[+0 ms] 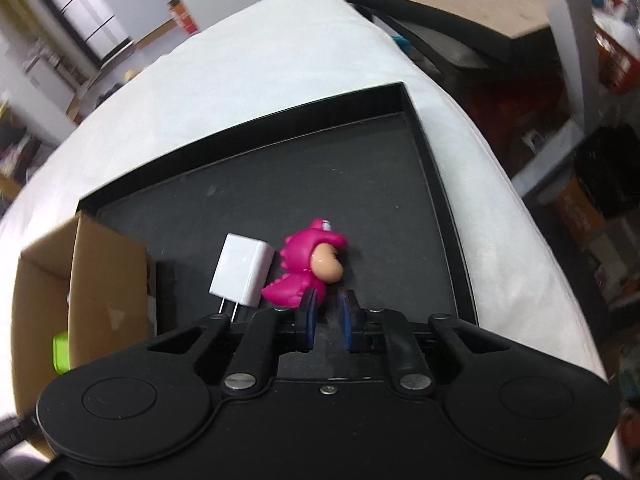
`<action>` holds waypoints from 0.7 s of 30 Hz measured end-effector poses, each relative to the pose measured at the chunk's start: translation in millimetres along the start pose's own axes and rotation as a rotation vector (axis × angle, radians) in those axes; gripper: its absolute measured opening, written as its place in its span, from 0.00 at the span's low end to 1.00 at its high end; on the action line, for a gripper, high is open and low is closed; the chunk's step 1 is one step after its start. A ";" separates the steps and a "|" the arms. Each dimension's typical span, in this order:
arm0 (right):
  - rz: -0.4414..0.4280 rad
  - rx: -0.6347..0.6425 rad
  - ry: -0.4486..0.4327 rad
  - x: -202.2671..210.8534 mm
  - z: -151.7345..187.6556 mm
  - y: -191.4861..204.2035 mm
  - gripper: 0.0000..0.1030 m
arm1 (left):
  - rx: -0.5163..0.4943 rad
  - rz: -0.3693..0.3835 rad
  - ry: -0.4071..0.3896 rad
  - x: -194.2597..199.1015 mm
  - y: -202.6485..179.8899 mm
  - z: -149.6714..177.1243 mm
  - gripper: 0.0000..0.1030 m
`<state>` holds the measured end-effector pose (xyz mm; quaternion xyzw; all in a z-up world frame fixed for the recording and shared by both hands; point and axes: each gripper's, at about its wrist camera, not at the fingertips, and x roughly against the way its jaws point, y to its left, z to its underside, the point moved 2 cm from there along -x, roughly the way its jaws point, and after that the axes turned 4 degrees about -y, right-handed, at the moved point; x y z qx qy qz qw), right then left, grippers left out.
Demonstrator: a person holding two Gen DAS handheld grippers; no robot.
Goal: Organize rigid objects
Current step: 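Grasp the pink dinosaur figure with the right tool and lift it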
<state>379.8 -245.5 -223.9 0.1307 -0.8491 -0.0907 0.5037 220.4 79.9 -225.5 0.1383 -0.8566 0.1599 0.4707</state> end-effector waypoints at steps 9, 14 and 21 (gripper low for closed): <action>-0.018 -0.060 -0.045 -9.5 -6.4 3.9 0.52 | 0.000 0.005 -0.001 1.2 0.9 0.5 0.17; -0.005 -0.082 -0.026 -24.4 -12.3 8.5 0.52 | 0.007 0.016 -0.003 1.3 3.9 1.1 0.17; 0.083 -0.004 0.005 -41.3 -9.7 19.2 0.49 | 0.003 0.022 -0.008 2.2 4.4 2.0 0.17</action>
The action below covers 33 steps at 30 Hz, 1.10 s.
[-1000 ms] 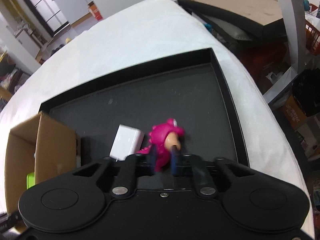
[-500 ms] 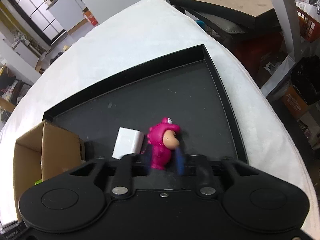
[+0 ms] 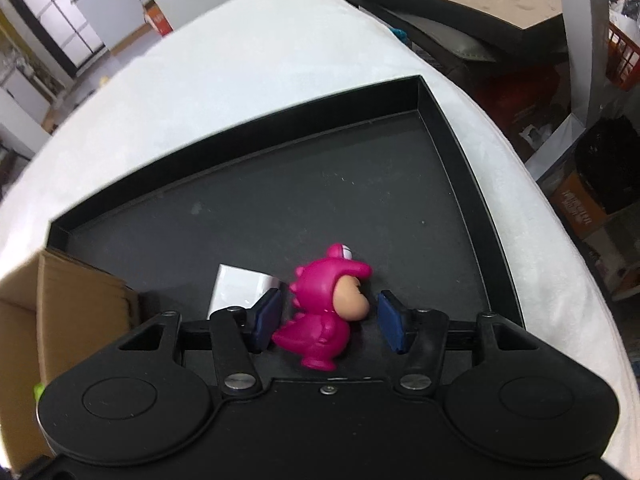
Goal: Organize rigid objects
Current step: 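Grasp the pink dinosaur figure with the right tool and lift it, then carry the pink dinosaur figure into the box and open the right tool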
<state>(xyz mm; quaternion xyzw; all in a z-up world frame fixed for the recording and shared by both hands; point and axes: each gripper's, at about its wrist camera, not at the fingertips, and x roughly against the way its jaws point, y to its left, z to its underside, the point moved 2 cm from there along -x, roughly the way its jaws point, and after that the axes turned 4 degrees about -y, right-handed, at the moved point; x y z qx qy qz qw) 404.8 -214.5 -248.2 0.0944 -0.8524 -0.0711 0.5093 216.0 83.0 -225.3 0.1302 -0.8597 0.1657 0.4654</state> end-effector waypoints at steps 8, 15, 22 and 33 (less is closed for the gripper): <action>-0.001 0.068 0.051 9.8 14.5 0.6 0.40 | 0.019 0.022 -0.009 5.8 4.4 0.1 0.17; -0.028 0.107 0.066 33.3 24.8 3.3 0.40 | 0.019 0.028 -0.016 9.2 6.4 0.5 0.17; -0.067 0.078 0.082 52.0 28.4 -1.8 0.40 | 0.028 0.039 -0.019 11.7 7.9 0.2 0.17; -0.074 0.149 0.037 80.0 23.8 19.9 0.40 | 0.040 0.052 -0.025 14.0 10.0 0.2 0.17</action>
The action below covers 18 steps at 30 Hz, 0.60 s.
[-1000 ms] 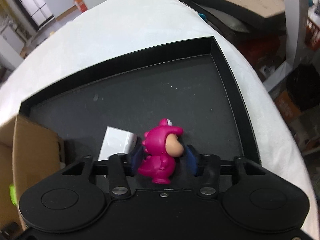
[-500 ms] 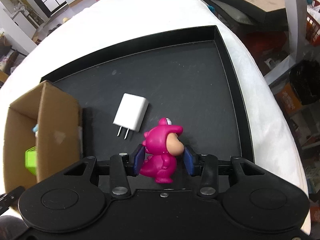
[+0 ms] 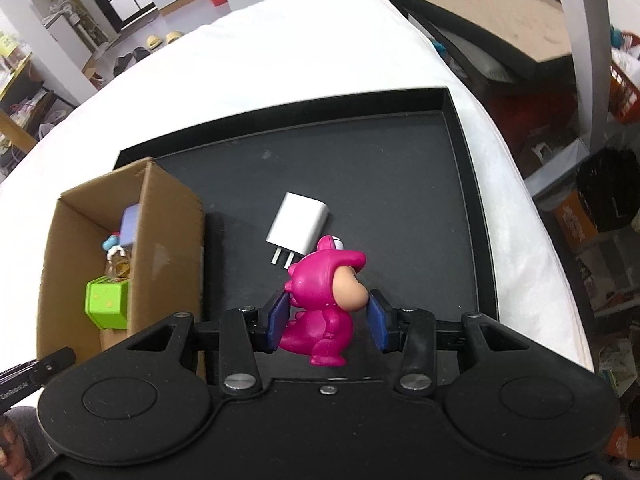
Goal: Organize rigid objects
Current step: 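Carry the pink dinosaur figure into the box and open the right tool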
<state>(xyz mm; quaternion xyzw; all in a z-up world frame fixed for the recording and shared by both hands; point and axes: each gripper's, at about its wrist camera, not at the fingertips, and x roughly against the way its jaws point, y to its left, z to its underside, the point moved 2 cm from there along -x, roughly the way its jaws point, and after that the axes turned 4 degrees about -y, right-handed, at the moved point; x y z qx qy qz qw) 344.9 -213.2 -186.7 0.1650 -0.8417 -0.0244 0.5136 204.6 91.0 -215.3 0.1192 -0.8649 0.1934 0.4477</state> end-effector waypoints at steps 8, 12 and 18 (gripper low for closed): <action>0.007 0.048 -0.010 9.8 -7.4 24.4 0.40 | 0.001 0.016 -0.004 0.2 1.5 0.6 0.17; 0.005 0.068 -0.016 15.9 -11.1 38.6 0.40 | 0.006 0.026 -0.005 -0.1 3.0 1.2 0.18; 0.002 0.106 -0.028 24.0 -16.0 65.5 0.40 | 0.011 0.044 -0.006 -0.7 5.9 1.4 0.18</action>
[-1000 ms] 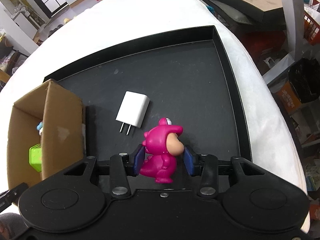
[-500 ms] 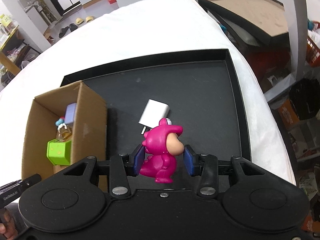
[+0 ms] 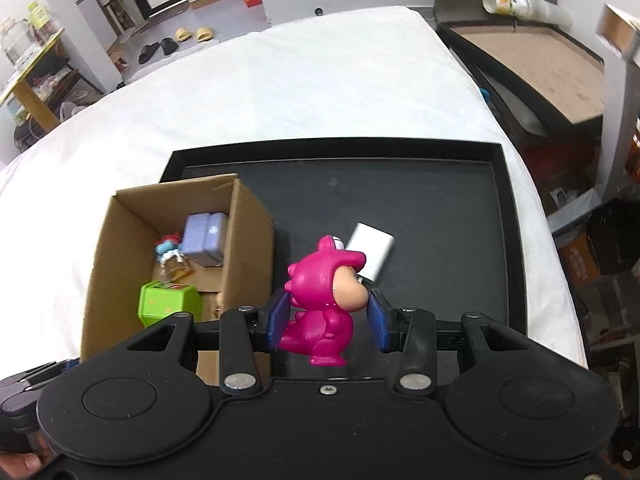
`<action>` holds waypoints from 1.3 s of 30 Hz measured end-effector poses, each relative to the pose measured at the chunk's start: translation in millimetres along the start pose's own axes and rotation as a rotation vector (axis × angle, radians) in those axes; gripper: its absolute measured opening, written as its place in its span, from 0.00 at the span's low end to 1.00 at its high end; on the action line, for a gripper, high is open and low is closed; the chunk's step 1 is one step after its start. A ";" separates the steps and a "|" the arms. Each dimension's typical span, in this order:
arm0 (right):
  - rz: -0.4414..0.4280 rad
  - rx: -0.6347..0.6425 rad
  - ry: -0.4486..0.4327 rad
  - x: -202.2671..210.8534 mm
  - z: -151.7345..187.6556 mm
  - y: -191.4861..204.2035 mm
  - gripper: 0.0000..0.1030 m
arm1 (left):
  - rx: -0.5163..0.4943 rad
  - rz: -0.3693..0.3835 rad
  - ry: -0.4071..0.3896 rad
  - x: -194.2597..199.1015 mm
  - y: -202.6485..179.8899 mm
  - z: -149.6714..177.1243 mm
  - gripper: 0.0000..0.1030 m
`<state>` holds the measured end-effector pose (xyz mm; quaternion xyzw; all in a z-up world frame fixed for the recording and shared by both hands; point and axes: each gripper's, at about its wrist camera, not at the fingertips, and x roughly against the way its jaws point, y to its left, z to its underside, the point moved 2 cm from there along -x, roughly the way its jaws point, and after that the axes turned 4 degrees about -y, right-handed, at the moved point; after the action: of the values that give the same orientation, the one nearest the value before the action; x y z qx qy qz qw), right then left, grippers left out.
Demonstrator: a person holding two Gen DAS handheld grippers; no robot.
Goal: Organize rigid objects
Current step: 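Carry the pink dinosaur figure into the box and open the right tool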
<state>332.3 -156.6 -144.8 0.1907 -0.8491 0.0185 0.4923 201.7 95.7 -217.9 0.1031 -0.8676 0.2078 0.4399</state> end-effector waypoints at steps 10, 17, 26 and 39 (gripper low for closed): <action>-0.023 0.040 -0.022 6.9 -11.5 44.3 0.40 | 0.006 0.038 -0.002 1.1 5.2 1.2 0.19; -0.044 0.108 -0.011 1.8 -8.9 80.2 0.41 | 0.009 0.059 -0.003 0.3 7.5 0.9 0.19; -0.034 0.129 0.022 -23.5 -5.8 108.0 0.41 | 0.009 0.081 -0.006 0.6 10.6 1.7 0.20; -0.028 0.127 0.002 -21.4 -7.3 113.7 0.48 | 0.019 0.095 -0.005 -0.3 13.9 2.0 0.20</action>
<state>308.9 -43.1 -141.3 0.2335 -0.8428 0.0657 0.4804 195.4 107.2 -223.0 0.0667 -0.8706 0.2365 0.4263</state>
